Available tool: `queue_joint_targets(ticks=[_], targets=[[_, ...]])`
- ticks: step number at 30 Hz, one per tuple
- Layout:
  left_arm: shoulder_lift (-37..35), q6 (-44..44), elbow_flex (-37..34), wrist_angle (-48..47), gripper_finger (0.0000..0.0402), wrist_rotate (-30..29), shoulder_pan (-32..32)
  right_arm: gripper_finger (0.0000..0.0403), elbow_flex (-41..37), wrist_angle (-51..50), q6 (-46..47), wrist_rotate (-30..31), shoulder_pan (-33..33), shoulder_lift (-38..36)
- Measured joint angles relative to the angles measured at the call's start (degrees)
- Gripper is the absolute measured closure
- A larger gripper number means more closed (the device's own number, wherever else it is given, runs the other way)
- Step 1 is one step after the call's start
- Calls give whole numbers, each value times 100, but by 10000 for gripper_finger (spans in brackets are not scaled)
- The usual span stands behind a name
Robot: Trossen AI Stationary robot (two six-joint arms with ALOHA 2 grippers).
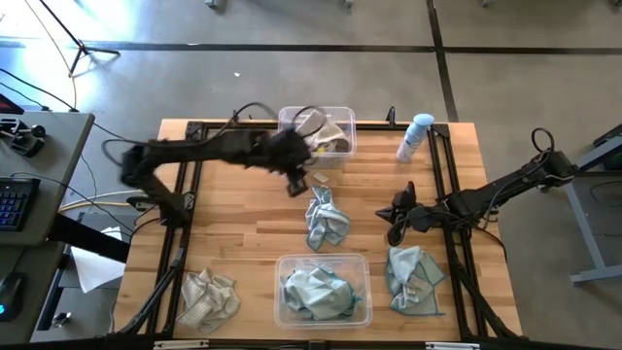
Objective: Sort microfiber towel by color & place in baskets
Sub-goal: Put the top blue towel into the bottom transparent bin
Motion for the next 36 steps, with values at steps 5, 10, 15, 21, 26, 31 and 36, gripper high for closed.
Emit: queue_joint_targets(ticks=[5, 10, 15, 21, 26, 31, 36], targets=[[-1557, -651, -2049, 1116, 273, 122, -335, 402, 0, 218, -87, 0, 0, 0], [-3090, -990, -3638, 1955, 273, -96, -785, 390, 0, 817, -603, 0, -11, 1], [-4401, -1255, -5059, 2771, 273, -379, -1187, 353, 2, 1933, -1461, 0, -45, 0], [-5354, -1618, -6419, 3594, 273, -555, -1420, 301, 850, 1120, -1786, 2, -344, 262], [-5622, -1834, -7120, 4224, 273, -566, -1421, 268, 2062, 14, -2105, -223, -677, 1159], [-5644, -1832, -7579, 4934, 273, -589, -1421, 248, 3309, -1277, -2127, -800, -1111, 2311], [-5642, -1830, -7695, 5106, 273, -590, -1421, 227, 4282, -2264, -2375, -1604, -1499, 3432]])
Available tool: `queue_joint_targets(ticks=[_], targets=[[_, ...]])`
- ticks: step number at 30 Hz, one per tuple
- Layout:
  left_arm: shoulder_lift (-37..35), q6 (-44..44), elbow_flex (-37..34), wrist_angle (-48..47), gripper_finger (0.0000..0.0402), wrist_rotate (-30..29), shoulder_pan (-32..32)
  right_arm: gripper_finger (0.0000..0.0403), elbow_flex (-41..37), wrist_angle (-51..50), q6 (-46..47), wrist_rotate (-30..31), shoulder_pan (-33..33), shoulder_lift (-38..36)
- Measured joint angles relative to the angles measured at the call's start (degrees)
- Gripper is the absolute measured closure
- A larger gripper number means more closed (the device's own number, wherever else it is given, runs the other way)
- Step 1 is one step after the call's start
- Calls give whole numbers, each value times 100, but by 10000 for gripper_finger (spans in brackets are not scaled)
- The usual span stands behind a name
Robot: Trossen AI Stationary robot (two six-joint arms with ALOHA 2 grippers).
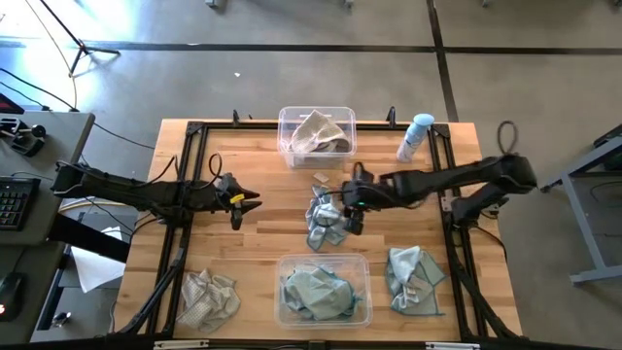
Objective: Sort microfiber towel by color & place in baskets
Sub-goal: Put the top blue towel into the bottom transparent bin
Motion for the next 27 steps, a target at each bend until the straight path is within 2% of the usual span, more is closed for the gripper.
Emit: queue_joint_targets(ticks=[6, 12, 22, 27], targets=[[0, 0, -73, 25, 273, -2, 2, 206, 747, -400, -514, -293, -283, 1089], [0, 2, -73, 32, 273, -4, 2, 189, 1262, -550, -768, -921, -476, 1925], [0, 4, -73, 31, 273, -9, 2, 174, 1353, -729, -1146, -1246, -702, 2818], [0, 0, -73, 31, 273, -9, 2, 193, 1371, -646, -1247, -1329, -701, 3037]])
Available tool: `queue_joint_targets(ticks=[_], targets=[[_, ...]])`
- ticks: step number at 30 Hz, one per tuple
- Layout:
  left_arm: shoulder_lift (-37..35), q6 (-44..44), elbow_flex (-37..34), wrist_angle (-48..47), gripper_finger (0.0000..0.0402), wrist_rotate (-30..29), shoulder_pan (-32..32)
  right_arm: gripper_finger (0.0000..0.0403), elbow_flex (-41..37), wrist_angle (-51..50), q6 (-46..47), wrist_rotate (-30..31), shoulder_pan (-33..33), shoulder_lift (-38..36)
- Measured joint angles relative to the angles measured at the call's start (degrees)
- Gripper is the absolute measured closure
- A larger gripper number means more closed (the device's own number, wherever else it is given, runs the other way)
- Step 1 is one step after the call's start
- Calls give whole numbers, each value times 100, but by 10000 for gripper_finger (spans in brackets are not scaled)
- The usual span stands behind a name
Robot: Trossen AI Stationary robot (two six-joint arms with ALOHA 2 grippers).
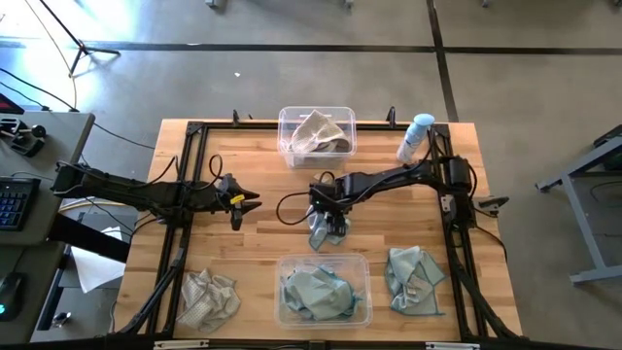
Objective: Sort microfiber towel by color & place in baskets
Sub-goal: Put the top blue towel into the bottom transparent bin
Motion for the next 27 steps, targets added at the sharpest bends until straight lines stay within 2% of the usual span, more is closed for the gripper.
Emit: queue_joint_targets(ticks=[4, 9, 11, 16, 21, 27], targets=[[0, -2, 0, 0, 273, 0, 0, 248, 1, -33, -44, -13, 25, 14], [0, -7, 0, -4, 273, 0, 0, 363, -32, -107, -62, -18, 27, -212], [0, -48, 0, -6, 273, 0, 0, 389, -45, -144, -104, 19, 29, -425], [0, -105, 0, -59, 273, 1, 0, 376, -36, -220, 3, 413, 83, -1188], [2, -105, 0, -91, 273, 2, 0, 396, -38, -380, 49, 830, 281, -2084], [0, -105, 0, -122, 273, 2, 2, 393, -36, -466, 365, 1562, 746, -3135]])
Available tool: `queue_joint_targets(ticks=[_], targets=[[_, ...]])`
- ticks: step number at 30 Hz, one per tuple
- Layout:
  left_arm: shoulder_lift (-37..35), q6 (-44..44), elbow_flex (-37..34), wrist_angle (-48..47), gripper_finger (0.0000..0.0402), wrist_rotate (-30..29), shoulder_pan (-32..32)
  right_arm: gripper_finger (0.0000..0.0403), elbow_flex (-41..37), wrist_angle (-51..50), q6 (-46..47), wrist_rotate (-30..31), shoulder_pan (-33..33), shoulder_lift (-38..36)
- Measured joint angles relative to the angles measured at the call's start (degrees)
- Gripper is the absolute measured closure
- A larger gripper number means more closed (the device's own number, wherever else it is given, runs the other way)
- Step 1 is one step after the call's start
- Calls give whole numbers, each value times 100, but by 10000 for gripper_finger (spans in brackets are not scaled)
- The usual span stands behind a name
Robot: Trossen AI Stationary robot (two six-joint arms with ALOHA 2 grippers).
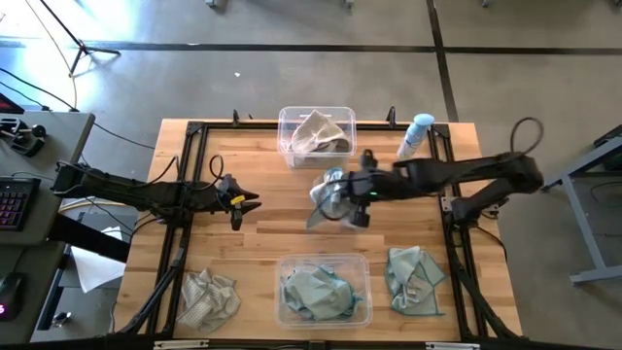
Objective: Sort microfiber towel by color & place in baskets
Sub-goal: Put the top blue towel into the bottom transparent bin
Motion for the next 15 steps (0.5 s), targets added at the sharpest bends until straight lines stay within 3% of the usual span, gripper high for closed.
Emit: queue_joint_targets(ticks=[8, 15], targets=[[1, 0, 0, -66, 273, 2, 0, 398, 4, 156, 367, 881, 729, -1068], [1, 0, 0, -66, 273, 2, 0, 398, 7, 1170, 391, 1071, 1285, -1413]])
